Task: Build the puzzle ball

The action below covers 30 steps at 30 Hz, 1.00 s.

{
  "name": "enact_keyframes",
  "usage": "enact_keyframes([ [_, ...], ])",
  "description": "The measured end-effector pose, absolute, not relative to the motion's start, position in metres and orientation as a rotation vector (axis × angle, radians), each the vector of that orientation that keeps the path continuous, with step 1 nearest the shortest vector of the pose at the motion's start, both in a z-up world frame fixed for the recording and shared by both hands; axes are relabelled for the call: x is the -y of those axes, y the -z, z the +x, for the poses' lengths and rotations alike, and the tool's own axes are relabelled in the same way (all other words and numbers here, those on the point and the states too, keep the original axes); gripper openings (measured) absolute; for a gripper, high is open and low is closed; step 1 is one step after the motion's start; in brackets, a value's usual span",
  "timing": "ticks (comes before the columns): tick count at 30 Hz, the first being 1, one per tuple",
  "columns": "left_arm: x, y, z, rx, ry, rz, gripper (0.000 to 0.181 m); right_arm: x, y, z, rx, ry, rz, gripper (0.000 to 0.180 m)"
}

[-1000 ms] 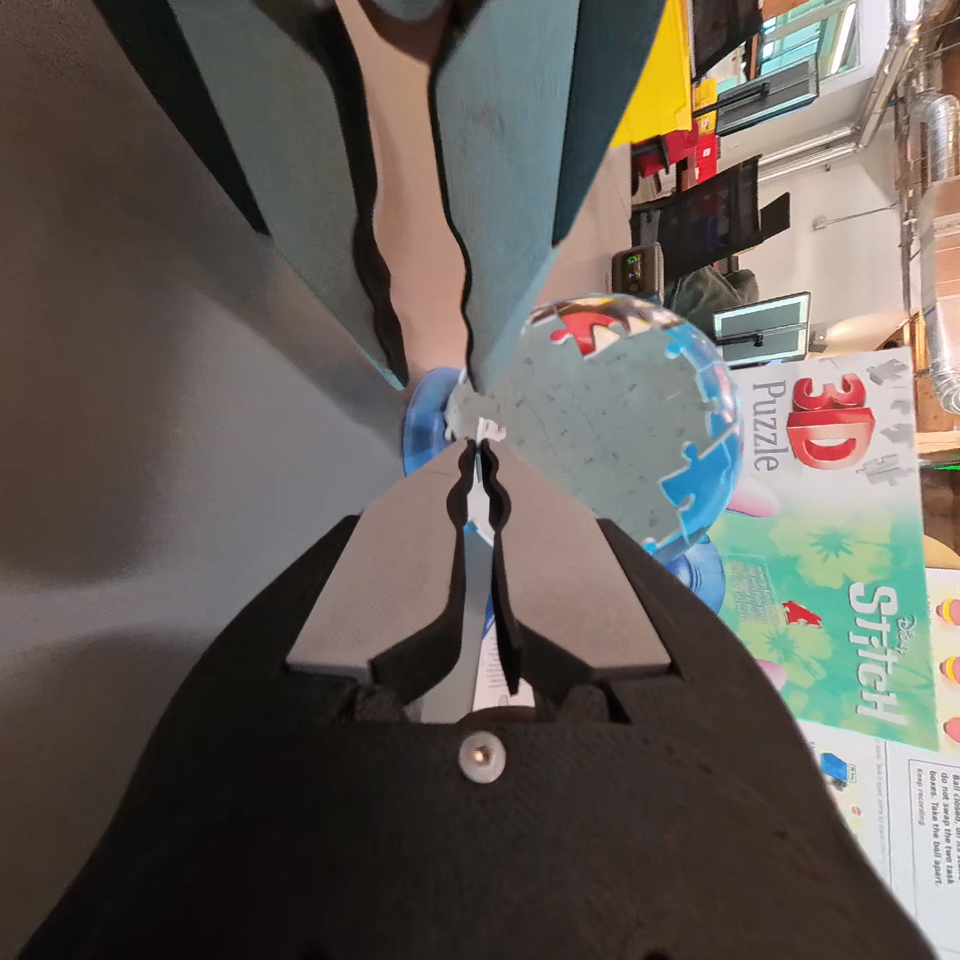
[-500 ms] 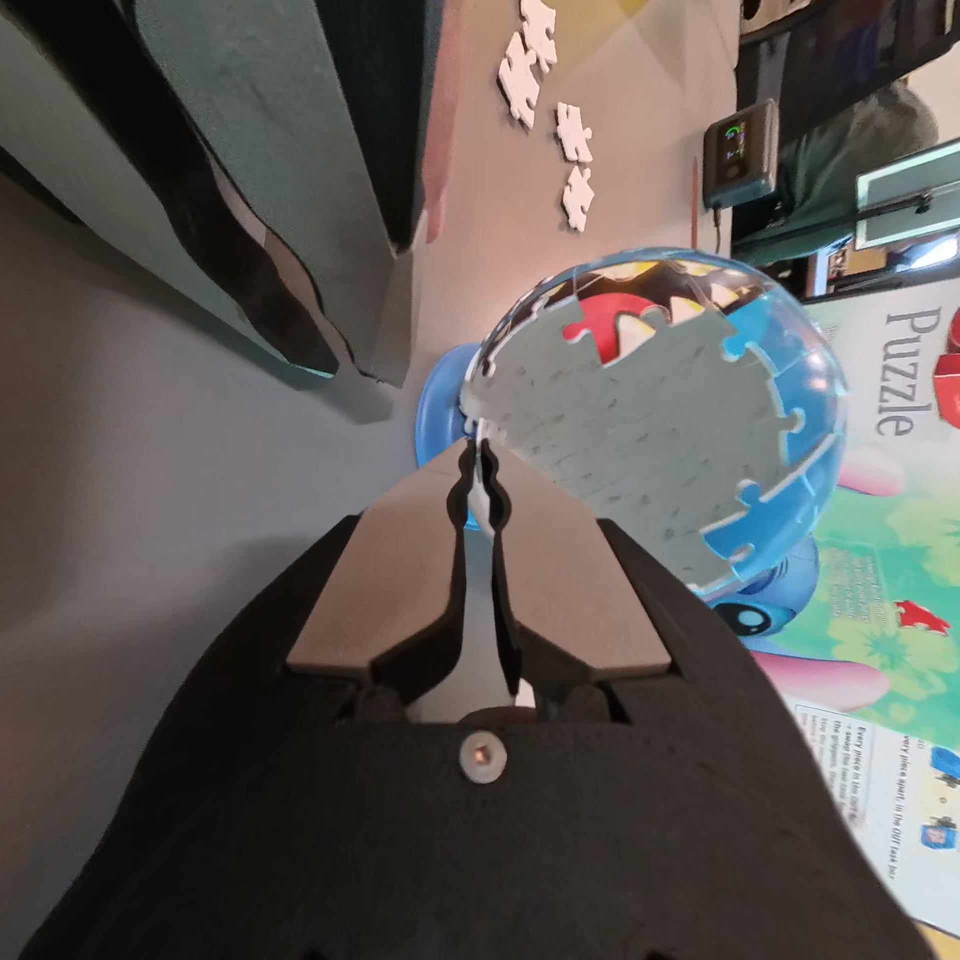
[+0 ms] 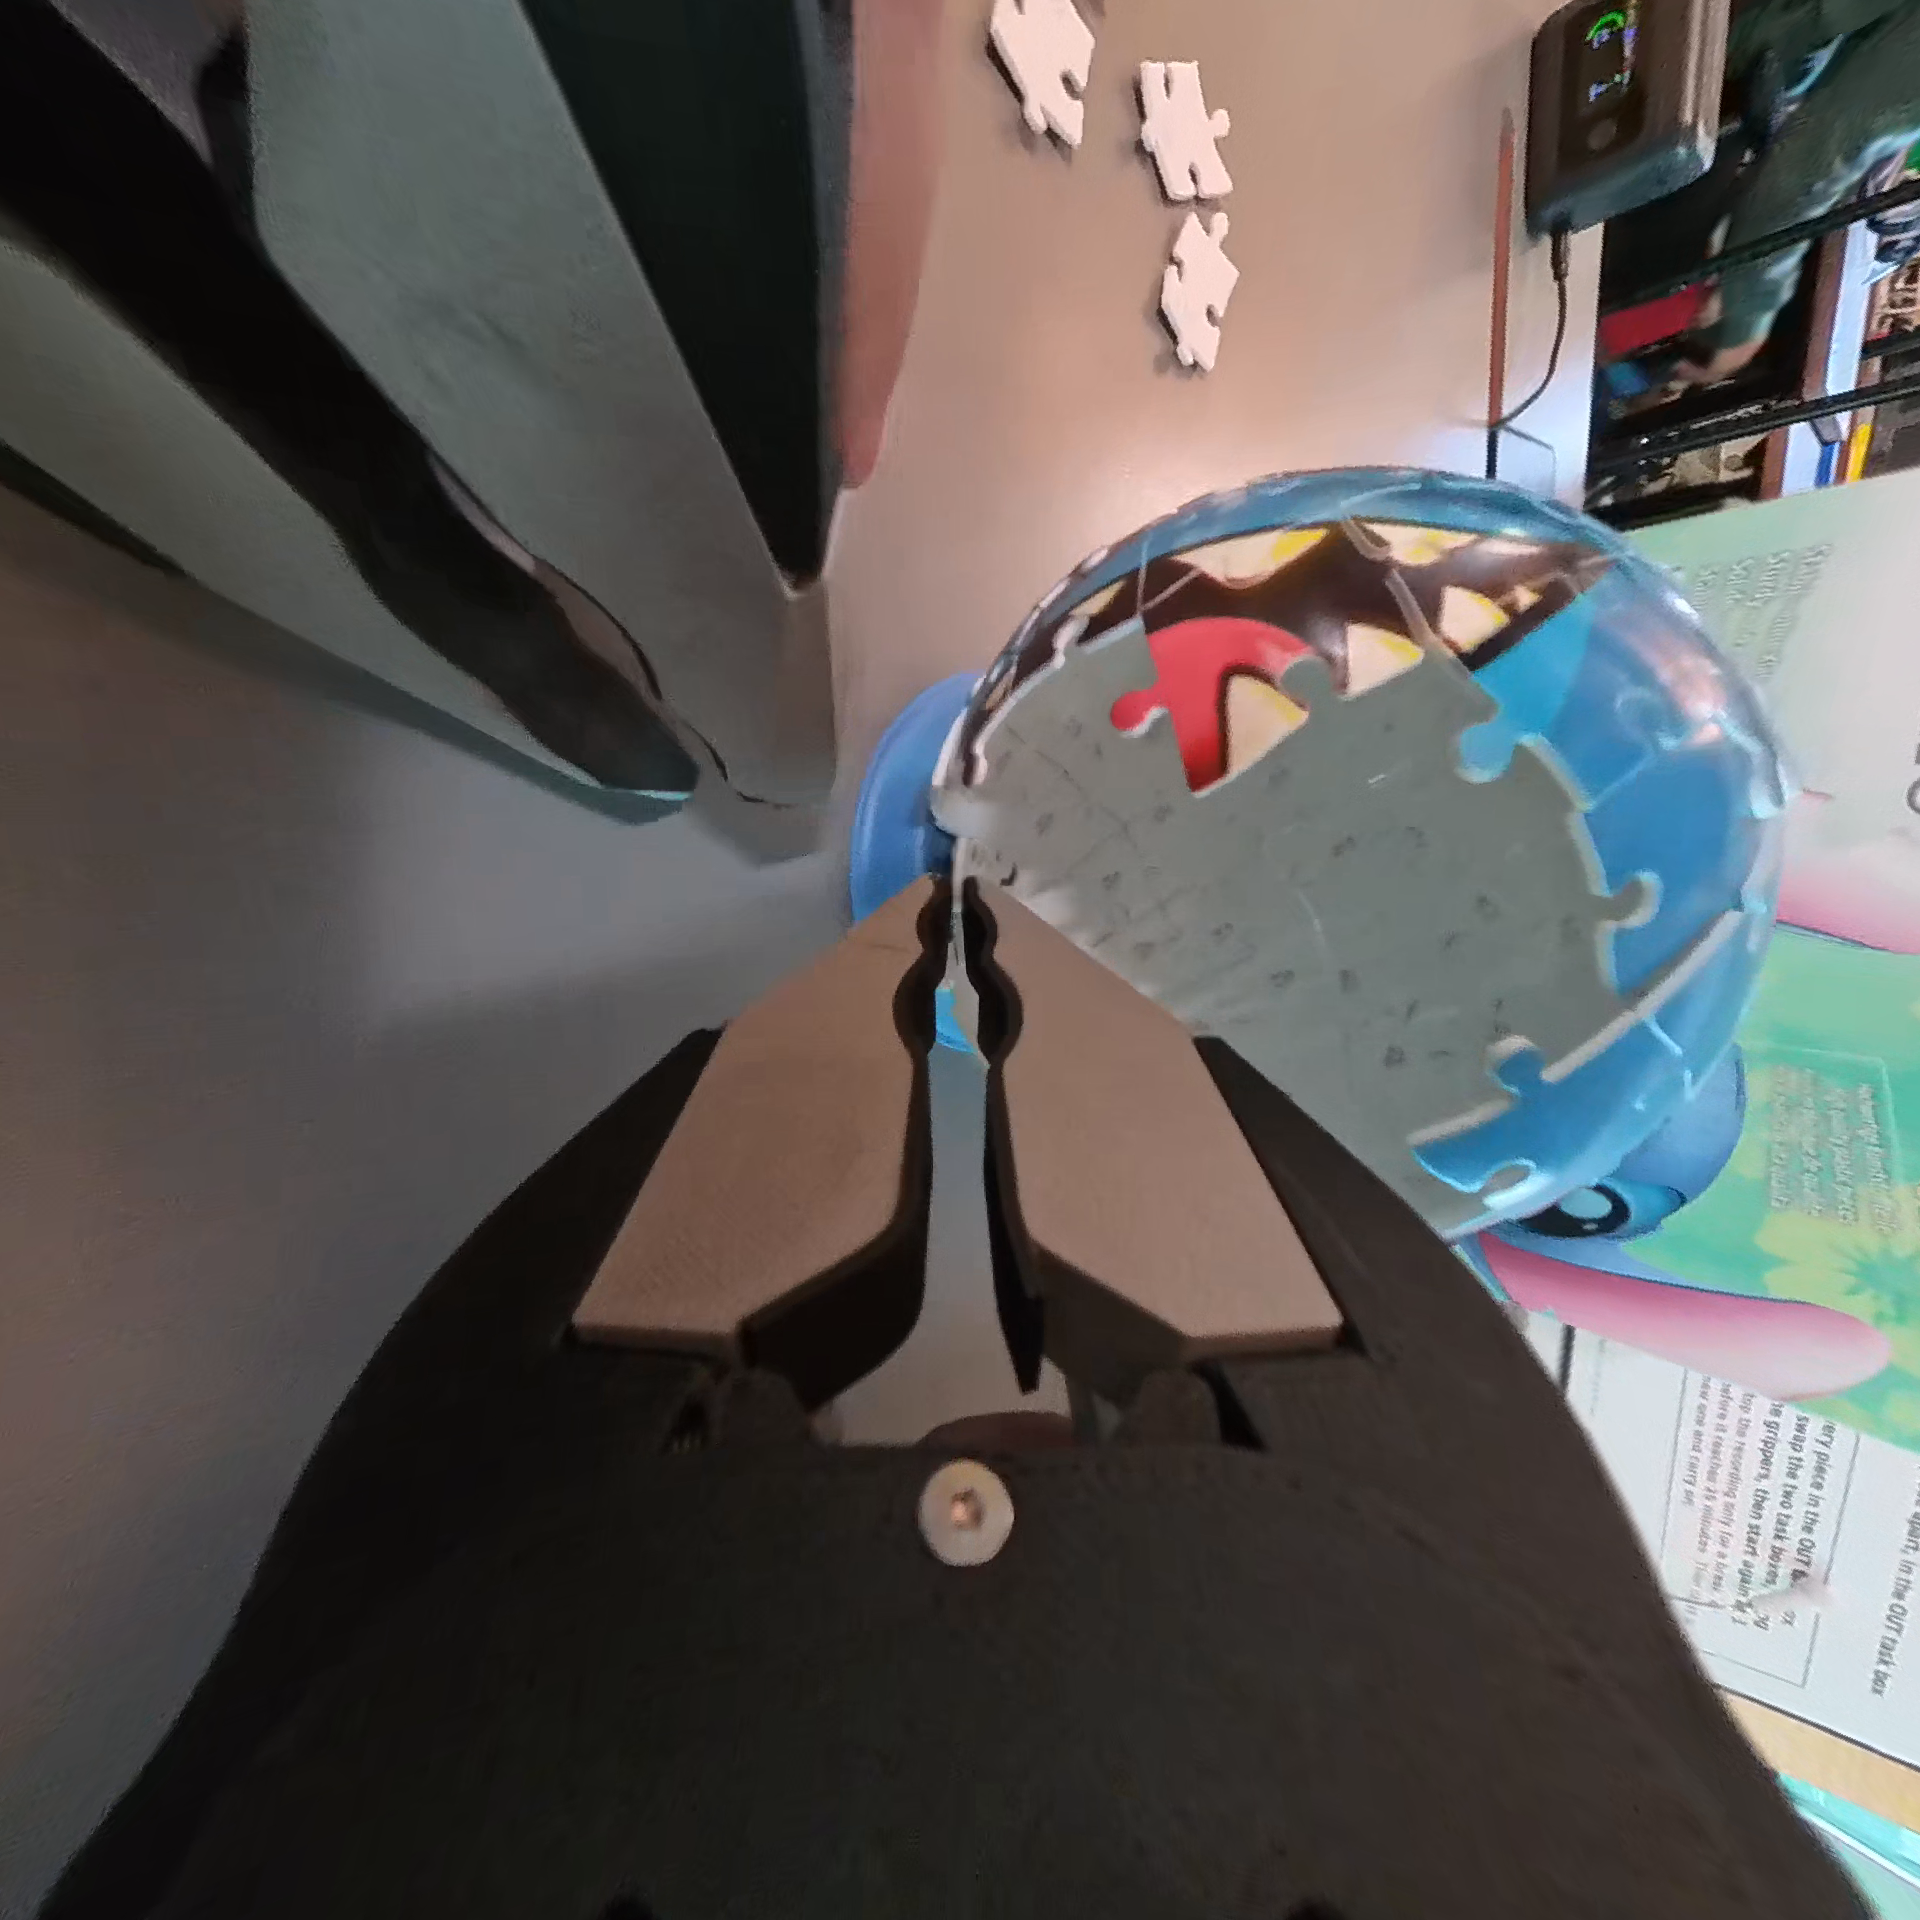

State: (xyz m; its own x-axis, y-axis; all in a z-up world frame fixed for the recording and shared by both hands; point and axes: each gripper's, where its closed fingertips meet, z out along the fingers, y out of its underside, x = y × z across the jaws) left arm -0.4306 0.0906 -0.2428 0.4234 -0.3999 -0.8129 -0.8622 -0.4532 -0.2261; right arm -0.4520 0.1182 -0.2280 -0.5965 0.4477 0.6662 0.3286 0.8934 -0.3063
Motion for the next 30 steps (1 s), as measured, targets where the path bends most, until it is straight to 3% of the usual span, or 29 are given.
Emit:
enact_keyframes([
  [5,-0.076,0.243,-0.442,-1.087,-0.962,-2.024,0.017,-0.122,0.231,-0.455,2.269,-0.175,-0.594,0.000],
  [11,-0.071,0.236,-0.427,-0.915,-0.656,-2.039,0.034,-0.119,0.231,-0.457,2.287,-0.169,-0.595,0.000],
  [30,-0.070,0.241,-0.425,-0.885,-0.626,-2.041,0.025,-0.119,0.231,-0.456,2.316,-0.190,-0.645,0.000],
])
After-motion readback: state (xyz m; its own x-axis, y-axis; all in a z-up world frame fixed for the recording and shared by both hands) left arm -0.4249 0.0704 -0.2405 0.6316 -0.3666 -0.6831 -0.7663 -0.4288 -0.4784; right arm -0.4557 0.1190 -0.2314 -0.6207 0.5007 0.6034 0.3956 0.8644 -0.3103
